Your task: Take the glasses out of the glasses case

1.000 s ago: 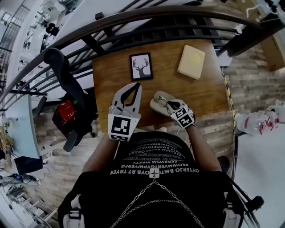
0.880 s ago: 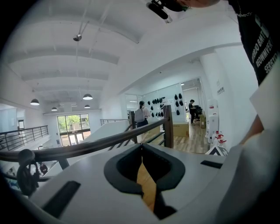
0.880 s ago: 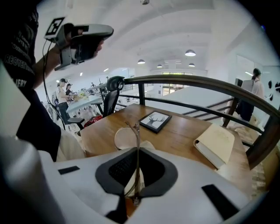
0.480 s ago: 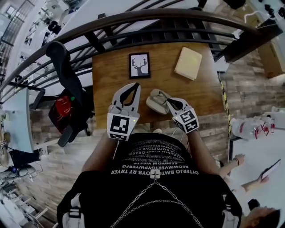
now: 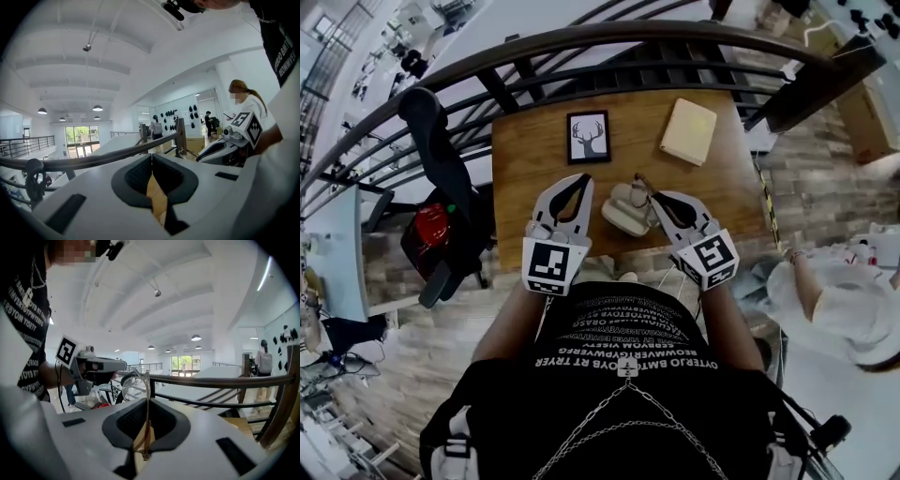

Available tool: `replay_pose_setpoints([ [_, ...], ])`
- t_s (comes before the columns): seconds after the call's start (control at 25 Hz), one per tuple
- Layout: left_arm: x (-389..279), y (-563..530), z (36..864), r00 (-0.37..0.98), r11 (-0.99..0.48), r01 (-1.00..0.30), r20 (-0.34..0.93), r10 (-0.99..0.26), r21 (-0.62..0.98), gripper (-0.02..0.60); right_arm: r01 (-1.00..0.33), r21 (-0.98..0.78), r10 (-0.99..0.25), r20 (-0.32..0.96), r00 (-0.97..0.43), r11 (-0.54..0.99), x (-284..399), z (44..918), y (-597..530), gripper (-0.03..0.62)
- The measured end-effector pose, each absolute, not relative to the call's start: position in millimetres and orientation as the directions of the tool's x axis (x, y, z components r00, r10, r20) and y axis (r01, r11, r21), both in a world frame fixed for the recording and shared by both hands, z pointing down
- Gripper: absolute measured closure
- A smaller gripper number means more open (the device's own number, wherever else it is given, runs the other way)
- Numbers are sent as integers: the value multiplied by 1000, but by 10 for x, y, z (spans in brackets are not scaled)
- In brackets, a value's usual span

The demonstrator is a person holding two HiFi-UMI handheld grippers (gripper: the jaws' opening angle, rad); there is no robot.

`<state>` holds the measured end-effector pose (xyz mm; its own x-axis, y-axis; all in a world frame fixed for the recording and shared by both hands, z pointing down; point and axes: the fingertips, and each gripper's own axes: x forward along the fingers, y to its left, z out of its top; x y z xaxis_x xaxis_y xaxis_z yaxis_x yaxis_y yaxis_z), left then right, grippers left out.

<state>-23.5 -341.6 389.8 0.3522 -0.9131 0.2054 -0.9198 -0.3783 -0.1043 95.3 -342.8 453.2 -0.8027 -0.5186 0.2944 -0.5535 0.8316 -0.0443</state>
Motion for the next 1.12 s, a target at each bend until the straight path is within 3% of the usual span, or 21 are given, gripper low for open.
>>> replay_pose_setpoints([
  [0.56, -42, -3176, 3752, 373, -395, -911, 169, -912, -117, 552, -574, 3, -572, 88, -816, 819, 1198, 3390, -3148, 568],
  [1.12, -143, -2934, 3694, 362, -384, -914, 166, -917, -129, 552, -578, -1, -578, 31, -816, 816, 1216, 3145, -2920, 568],
])
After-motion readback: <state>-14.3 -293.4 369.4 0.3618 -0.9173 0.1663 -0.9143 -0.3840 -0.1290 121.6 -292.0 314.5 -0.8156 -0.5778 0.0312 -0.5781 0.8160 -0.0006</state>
